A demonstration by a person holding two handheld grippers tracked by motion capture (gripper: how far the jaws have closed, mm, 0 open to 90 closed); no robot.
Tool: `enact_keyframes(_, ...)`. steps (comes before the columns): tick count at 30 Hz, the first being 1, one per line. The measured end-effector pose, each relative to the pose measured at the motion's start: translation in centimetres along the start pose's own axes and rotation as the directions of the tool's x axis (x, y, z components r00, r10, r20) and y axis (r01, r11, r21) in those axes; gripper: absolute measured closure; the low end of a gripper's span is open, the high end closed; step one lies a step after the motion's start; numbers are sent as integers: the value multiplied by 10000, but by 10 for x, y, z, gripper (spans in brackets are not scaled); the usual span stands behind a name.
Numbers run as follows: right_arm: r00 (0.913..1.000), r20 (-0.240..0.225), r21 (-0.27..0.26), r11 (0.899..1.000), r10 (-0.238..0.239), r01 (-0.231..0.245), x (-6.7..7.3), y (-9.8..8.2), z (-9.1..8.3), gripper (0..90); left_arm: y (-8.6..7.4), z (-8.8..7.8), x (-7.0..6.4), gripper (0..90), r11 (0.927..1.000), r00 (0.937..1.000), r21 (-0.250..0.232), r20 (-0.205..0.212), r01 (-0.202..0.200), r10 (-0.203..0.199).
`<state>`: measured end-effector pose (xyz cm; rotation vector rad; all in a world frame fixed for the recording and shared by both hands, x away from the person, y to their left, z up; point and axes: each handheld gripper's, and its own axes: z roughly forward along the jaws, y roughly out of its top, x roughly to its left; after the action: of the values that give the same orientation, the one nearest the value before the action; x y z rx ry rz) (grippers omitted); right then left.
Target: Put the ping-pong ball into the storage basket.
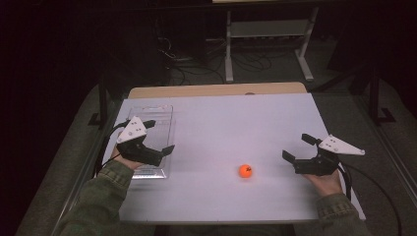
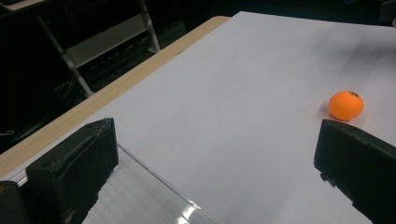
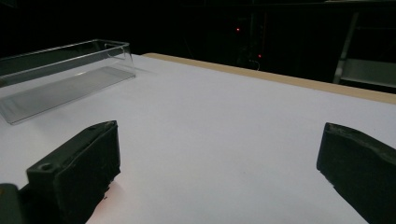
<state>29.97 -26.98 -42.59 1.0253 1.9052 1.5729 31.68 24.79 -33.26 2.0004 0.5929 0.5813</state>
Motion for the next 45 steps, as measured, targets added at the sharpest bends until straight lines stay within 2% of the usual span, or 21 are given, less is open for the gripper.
enact_keyframes(3,10000,-3,6,10000,-6,6,0,0,0,0,2,4,-1,0,9995,9998,228,48,-200,199)
enact_keyframes(16,10000,-57,3,10000,-45,45,1,0,0,0,14,14,-4,0,9972,9978,525,424,-540,518)
enact_keyframes(32,10000,-98,20,10000,-16,16,1,0,0,0,31,29,-8,0,9949,9942,606,769,-802,754)
enact_keyframes(37,9999,-101,25,10000,-24,24,1,0,0,0,39,34,-11,0,9922,9909,705,943,-1026,957)
enact_keyframes(45,9999,-112,38,10000,-34,34,1,0,0,0,45,40,-13,0,9905,9881,849,1188,-1081,976)
